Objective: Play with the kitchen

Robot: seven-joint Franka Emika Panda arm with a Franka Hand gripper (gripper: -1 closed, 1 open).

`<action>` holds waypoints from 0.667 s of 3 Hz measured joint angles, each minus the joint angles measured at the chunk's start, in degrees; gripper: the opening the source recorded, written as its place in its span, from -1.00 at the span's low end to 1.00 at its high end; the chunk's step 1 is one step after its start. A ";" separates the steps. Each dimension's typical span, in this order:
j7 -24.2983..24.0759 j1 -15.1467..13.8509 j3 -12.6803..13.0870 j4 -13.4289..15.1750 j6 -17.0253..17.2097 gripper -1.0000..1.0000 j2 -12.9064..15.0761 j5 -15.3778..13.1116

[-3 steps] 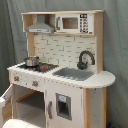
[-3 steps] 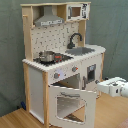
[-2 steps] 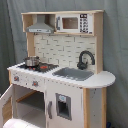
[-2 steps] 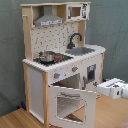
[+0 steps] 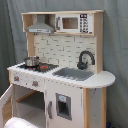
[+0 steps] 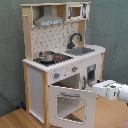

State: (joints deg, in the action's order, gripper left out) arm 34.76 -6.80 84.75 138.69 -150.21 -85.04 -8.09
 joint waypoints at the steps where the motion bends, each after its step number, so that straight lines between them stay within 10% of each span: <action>1: -5.34 -1.82 1.02 -2.85 -0.36 1.00 -0.04 -0.01; 2: -11.38 -1.84 2.55 -3.98 -0.36 1.00 -0.23 -0.05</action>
State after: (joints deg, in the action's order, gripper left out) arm 23.38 -8.64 87.31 134.71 -150.58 -85.28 -8.14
